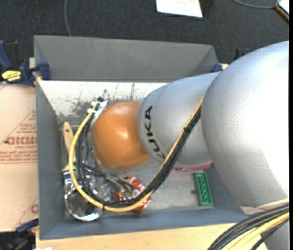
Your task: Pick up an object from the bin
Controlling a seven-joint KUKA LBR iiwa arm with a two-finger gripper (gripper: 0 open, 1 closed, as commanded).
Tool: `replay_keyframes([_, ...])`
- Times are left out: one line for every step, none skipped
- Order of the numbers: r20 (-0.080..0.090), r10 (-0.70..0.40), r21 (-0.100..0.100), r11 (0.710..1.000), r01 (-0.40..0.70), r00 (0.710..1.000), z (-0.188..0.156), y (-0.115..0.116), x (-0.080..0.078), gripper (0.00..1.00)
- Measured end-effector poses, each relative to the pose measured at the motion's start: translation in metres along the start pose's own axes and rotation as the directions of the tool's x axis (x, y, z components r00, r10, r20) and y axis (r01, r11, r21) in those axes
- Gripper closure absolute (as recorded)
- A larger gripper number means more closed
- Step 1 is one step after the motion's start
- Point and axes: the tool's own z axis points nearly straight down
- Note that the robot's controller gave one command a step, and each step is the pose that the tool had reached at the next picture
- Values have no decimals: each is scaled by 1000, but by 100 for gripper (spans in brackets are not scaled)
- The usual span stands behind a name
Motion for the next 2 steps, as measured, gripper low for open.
replay_keyframes([-4, 267, -1, 964, -267, 964, 20, 4, 8, 0])
replay_keyframes([11, 148, -2, 989, -148, 989, 33, -21, 3, 100])
